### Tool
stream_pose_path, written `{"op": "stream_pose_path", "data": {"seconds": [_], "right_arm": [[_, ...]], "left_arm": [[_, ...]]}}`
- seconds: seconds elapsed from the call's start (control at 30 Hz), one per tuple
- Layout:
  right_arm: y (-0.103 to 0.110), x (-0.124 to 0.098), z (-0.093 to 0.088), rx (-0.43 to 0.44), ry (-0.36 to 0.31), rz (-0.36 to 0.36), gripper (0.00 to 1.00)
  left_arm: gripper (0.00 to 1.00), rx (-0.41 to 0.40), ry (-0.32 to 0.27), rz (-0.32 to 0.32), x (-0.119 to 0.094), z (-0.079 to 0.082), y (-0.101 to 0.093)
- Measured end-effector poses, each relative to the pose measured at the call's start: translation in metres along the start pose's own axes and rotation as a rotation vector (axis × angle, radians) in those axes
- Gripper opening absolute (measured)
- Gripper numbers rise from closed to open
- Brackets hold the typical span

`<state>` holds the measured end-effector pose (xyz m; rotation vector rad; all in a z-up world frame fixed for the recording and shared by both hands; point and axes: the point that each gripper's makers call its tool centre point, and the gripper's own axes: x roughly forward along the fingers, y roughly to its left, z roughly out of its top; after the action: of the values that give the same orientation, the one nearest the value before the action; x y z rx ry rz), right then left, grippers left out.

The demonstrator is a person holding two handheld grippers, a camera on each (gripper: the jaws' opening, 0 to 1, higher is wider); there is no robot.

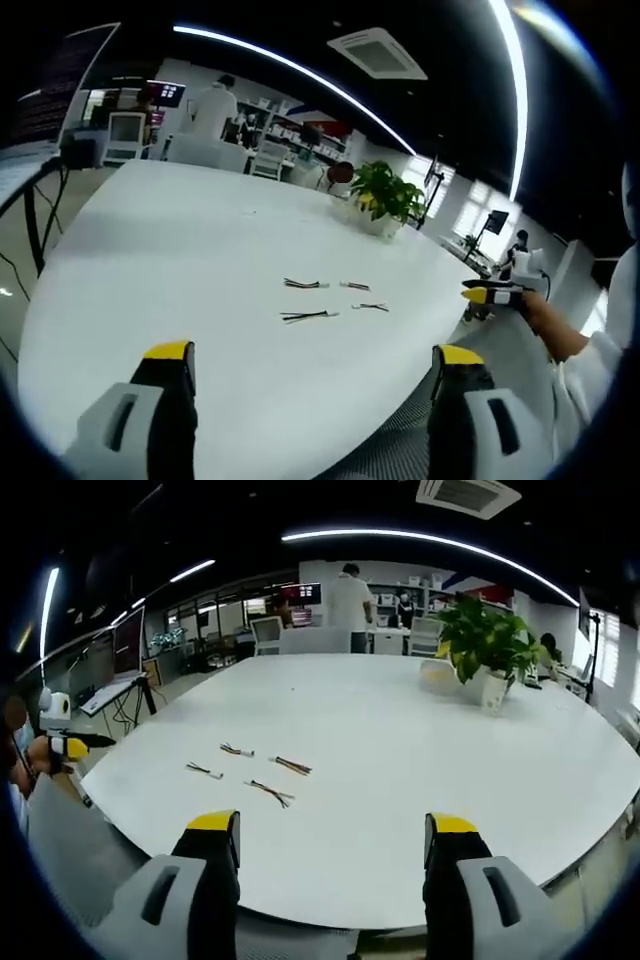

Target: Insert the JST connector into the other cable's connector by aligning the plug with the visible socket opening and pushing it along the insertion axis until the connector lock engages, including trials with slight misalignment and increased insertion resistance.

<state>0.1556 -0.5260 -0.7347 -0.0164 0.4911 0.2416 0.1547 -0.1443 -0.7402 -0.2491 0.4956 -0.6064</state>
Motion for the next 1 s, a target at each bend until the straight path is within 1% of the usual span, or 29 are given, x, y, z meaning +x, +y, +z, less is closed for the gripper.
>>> {"op": "stream_pose_path", "data": {"seconds": [0.03,0.17,0.27,0.33,0.43,0.5,0.63,0.7,0.73,0.8,0.9,1.0], "right_arm": [[0.001,0.001,0.000,-0.006,-0.001,0.004,0.73],[0.005,0.007,0.000,-0.016,0.005,0.031,0.73],[0.002,0.008,-0.004,-0.036,0.024,0.029,0.73],[0.001,0.009,-0.006,-0.028,0.027,0.038,0.73],[-0.001,0.011,-0.006,-0.028,0.034,0.047,0.73],[-0.003,0.010,-0.006,-0.039,0.041,0.048,0.73],[-0.008,0.010,-0.004,-0.044,0.042,0.050,0.73],[-0.011,0.012,-0.002,-0.048,0.046,0.053,0.73],[-0.012,0.012,-0.001,-0.054,0.047,0.053,0.73],[-0.014,0.013,0.005,-0.060,0.038,0.058,0.73],[-0.016,0.014,0.013,-0.067,0.029,0.057,0.73],[-0.016,0.014,0.017,-0.093,0.038,0.060,0.73]], "left_arm": [[0.96,0.000,-0.003,0.003,0.000,0.000,0.000],[0.96,0.002,0.015,0.026,-0.002,-0.008,0.003],[0.96,-0.003,0.025,0.030,-0.005,-0.011,0.004],[0.96,-0.008,0.028,0.036,-0.006,-0.012,0.005],[0.96,-0.014,0.022,0.049,-0.005,-0.011,0.007],[0.96,-0.021,0.023,0.046,-0.003,-0.010,0.006],[0.95,-0.002,0.030,0.045,0.001,-0.009,0.004],[0.95,-0.005,0.021,0.047,0.002,-0.006,0.004],[0.95,-0.013,0.007,0.043,0.004,-0.003,0.002],[0.94,-0.021,0.000,0.017,0.007,0.000,-0.003],[0.94,-0.010,0.013,0.013,0.011,0.003,-0.005],[0.94,0.018,0.021,0.004,0.015,0.007,-0.007]]}}
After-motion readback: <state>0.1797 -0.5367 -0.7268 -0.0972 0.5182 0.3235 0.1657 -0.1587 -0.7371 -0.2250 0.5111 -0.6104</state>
